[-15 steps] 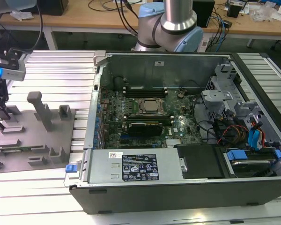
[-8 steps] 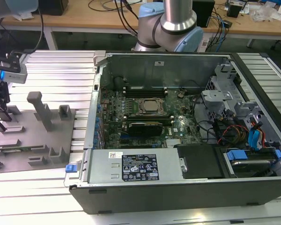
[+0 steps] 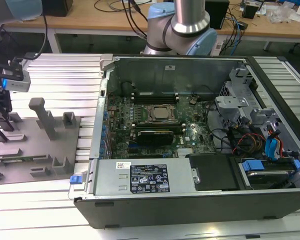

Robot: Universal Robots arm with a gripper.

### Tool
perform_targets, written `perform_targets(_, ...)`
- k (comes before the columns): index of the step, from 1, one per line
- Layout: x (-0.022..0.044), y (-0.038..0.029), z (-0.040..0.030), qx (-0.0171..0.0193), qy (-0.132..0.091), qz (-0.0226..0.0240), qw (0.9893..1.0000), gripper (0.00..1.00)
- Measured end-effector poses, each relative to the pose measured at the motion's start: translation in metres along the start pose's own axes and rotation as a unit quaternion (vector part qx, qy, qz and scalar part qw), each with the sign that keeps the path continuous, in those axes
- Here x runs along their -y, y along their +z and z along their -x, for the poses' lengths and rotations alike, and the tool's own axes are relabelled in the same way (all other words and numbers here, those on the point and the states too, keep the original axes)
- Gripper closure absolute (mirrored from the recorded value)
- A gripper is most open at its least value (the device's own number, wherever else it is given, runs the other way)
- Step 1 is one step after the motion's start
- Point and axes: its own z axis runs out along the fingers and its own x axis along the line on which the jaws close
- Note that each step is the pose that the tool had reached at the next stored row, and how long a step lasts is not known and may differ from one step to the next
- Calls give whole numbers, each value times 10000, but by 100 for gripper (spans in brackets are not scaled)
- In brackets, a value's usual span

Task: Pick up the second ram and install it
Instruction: 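Pick up the second ram and move it above second insertion slot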

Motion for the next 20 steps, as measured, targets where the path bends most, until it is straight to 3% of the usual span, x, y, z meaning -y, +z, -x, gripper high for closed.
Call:
perform_targets(17,8,176,-4,0,1,0,10000,64)
perform_targets(20,9,201,-36,0,-11,0,10000,64)
